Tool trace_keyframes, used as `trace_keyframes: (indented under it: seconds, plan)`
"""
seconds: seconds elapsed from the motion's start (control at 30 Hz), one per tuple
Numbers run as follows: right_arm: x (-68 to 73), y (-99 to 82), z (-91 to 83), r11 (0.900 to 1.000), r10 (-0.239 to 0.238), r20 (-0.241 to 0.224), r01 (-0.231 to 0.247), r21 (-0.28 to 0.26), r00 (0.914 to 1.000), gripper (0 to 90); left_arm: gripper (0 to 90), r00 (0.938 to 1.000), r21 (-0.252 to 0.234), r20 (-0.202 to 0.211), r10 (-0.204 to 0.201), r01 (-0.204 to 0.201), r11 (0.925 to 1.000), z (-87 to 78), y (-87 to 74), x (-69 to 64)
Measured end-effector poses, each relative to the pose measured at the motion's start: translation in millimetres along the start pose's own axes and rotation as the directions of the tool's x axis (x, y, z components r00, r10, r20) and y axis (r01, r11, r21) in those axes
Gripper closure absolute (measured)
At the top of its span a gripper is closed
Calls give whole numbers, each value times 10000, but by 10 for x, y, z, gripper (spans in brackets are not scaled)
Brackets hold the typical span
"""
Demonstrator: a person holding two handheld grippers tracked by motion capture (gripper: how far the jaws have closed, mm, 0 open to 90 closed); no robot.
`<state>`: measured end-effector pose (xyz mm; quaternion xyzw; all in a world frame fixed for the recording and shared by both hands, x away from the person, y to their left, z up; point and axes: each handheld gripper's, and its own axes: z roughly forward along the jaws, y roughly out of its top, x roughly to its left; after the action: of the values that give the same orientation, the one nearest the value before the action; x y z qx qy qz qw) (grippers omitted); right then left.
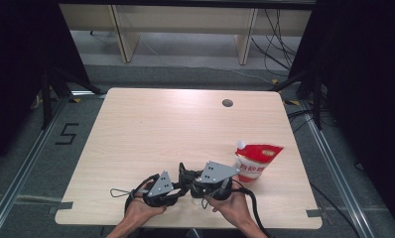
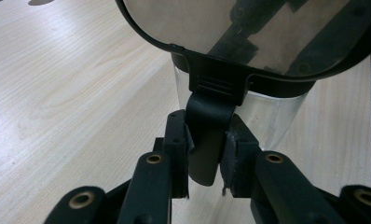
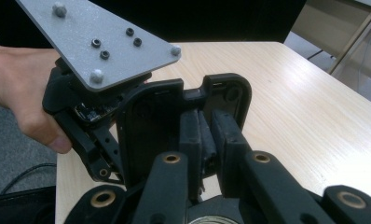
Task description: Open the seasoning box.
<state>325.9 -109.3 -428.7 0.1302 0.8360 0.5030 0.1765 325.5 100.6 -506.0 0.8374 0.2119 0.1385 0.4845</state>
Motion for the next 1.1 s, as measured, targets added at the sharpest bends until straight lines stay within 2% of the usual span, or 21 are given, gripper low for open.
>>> trace_keyframes:
  seconds: [0.23,0.3,0.37,0.4,0.47,0.5,0.53,0.67,0.77,0.8,0.83,0.9,0.93,0.97,1.03,1.07,1.1]
  plan:
    - [-15,-8,-18,9999,77,46,-76,-78,10000,793,720,9999,-8,143,-93,93,10000,-4,1,6]
    - [-31,-19,-44,9999,77,90,-77,-75,9999,775,658,9999,-46,166,37,-36,10000,-7,3,1]
    - [-42,-41,-93,9998,214,147,-213,-51,9997,745,592,9997,23,178,-145,145,9999,-24,0,-19]
    - [-56,-54,-113,9998,162,203,-160,-110,9997,735,566,9999,-9,138,18,-18,10000,-35,-1,-15]
    - [-114,-112,-219,9979,618,356,-610,-219,9975,679,495,9999,131,-120,77,-75,9999,-87,-8,-10]
    - [-114,-112,-219,9979,618,356,-610,-219,9975,679,477,9999,131,-120,77,-75,9999,-87,-8,-10]
    - [-128,-126,-233,9971,710,362,-700,-284,9968,662,477,9998,49,-64,-176,176,9998,-96,-13,-20]
    - [-164,-214,-354,9953,956,466,-949,-170,9943,591,407,9996,77,-189,-201,202,9998,-175,-7,-37]
    - [-189,-313,-451,9928,1176,447,-1163,-298,9921,544,355,9987,74,-204,-459,461,9989,-233,-15,-56]
    - [-199,-345,-486,9912,1310,352,-1302,-237,9908,536,344,9991,142,-256,-323,327,9994,-265,-17,-48]
    - [-218,-387,-523,9914,1298,468,-1289,-231,9904,521,332,9979,55,-214,-605,607,9981,-271,-25,-64]
    - [-226,-447,-581,9850,1718,528,-1707,-258,9837,497,312,9981,119,-258,-560,563,9983,-311,-34,-59]
    - [-239,-470,-591,9851,1697,453,-1682,-352,9844,487,305,9971,214,-420,-628,638,9977,-334,-46,-60]
    - [-244,-505,-631,9835,1798,587,-1783,-296,9820,474,298,9973,146,-372,-631,637,9979,-343,-49,-59]
    - [-251,-559,-684,9803,1969,682,-1955,-262,9780,463,282,9944,71,-453,-951,955,9954,-359,-66,-73]
    - [-260,-593,-704,9812,1916,683,-1895,-351,9791,463,276,9959,236,-513,-750,763,9968,-383,-71,-60]
    - [-260,-627,-741,9791,2032,730,-2019,-256,9764,462,270,9967,268,-545,-609,624,9977,-391,-81,-55]
